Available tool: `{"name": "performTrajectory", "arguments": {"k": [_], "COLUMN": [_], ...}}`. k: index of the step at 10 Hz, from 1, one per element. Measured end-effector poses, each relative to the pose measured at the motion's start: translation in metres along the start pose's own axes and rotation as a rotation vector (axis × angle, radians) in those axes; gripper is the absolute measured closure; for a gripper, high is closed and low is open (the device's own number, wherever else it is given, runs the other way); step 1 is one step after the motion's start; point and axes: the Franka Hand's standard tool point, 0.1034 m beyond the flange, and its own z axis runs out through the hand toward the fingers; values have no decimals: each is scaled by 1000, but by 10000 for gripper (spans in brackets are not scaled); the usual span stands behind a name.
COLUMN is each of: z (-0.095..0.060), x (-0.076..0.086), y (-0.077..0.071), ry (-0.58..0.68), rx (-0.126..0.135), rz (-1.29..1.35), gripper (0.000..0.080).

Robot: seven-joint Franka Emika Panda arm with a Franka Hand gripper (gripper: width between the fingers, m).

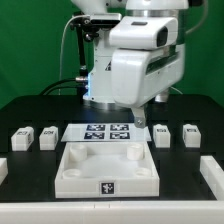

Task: Assemble one leg

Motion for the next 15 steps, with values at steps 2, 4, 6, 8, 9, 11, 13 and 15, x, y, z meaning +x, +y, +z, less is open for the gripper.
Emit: {"name": "performTrajectory", "arguments": {"k": [2,4,6,8,9,11,13,15], "z": [29,57,79,91,94,94,94,94], "x": [-38,-66,-76,-76,-76,-77,-77,-78], "y": [-33,-46,-47,-45,-46,-46,-46,-46], "ry": [11,21,28,29,24,24,24,24], "rx": [-8,10,42,65,86,86,87,87], "rz": [-280,-496,-489,-406,-356,-357,-356,-355], "gripper": [150,150,150,150,150,237,553,688]}}
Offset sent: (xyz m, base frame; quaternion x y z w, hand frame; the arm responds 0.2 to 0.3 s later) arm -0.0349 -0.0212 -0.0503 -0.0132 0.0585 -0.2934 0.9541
